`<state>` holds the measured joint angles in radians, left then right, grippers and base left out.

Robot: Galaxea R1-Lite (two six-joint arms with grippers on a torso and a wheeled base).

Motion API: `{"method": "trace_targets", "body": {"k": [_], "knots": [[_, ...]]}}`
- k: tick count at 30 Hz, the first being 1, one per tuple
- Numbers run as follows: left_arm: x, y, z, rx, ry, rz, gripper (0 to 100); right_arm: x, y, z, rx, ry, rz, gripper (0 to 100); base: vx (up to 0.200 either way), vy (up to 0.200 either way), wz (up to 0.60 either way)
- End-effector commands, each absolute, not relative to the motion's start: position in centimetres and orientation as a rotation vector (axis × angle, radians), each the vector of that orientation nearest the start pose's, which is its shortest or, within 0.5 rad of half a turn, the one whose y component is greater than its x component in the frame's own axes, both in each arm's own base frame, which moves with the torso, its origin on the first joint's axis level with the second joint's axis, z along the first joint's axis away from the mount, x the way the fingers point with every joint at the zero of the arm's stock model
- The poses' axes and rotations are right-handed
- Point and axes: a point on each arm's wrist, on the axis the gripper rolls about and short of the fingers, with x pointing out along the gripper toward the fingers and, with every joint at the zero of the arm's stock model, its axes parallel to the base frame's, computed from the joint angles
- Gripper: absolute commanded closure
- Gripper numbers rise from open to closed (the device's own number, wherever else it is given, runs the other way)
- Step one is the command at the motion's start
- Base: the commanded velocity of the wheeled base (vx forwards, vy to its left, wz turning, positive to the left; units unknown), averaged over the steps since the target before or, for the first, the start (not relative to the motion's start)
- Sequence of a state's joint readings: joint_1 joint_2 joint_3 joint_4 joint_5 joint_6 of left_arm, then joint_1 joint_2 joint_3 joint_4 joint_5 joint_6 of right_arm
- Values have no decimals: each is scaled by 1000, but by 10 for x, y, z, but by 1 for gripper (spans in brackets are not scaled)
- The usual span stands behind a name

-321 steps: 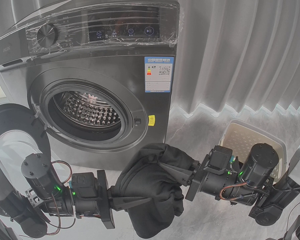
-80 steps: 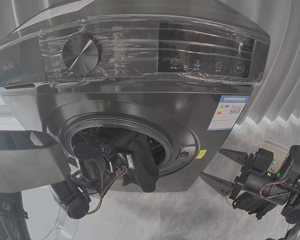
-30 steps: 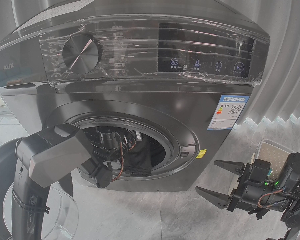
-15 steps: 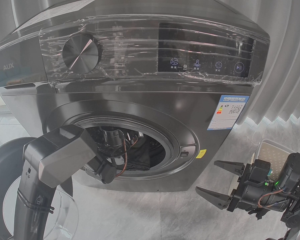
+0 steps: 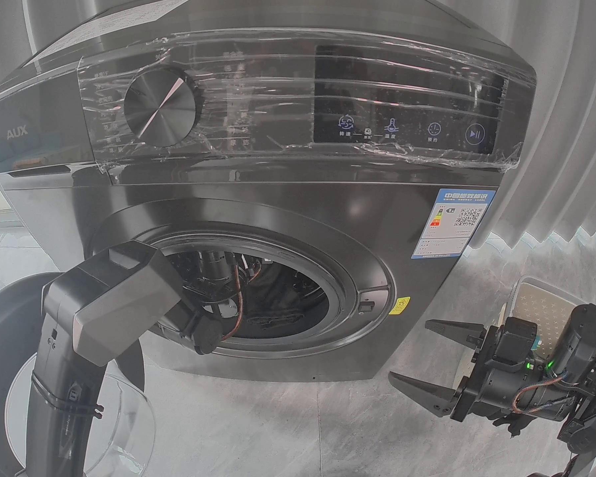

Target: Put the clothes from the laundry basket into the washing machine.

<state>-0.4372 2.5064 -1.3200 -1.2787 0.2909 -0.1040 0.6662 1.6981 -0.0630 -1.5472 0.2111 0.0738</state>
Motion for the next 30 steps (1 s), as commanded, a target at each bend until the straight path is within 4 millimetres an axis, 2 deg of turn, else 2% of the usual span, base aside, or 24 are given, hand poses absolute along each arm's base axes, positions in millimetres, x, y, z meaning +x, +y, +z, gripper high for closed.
{"method": "trace_targets", "body": {"k": [1,6,7,15,18,23,26,30], "knots": [[438,-196,57,-142,-92,-148,100,157,129,108,47,126,874,0,0,0,0],[435,-197,56,-139,-84,-152,100,157,129,108,47,126,873,0,0,0,0],[435,-197,56,-139,-84,-152,0,157,129,108,47,126,874,0,0,0,0],[429,-205,55,-137,-76,-171,0,156,129,109,47,125,874,0,0,0,0],[423,-206,63,-134,-71,-179,0,156,129,109,46,124,874,0,0,0,0],[399,-208,66,-101,9,-210,0,157,129,108,47,126,874,0,0,0,0],[388,-208,61,-77,65,-226,0,156,130,108,45,126,876,0,0,0,0],[380,-205,54,-55,113,-226,0,156,130,108,45,126,876,0,0,0,0]]}}
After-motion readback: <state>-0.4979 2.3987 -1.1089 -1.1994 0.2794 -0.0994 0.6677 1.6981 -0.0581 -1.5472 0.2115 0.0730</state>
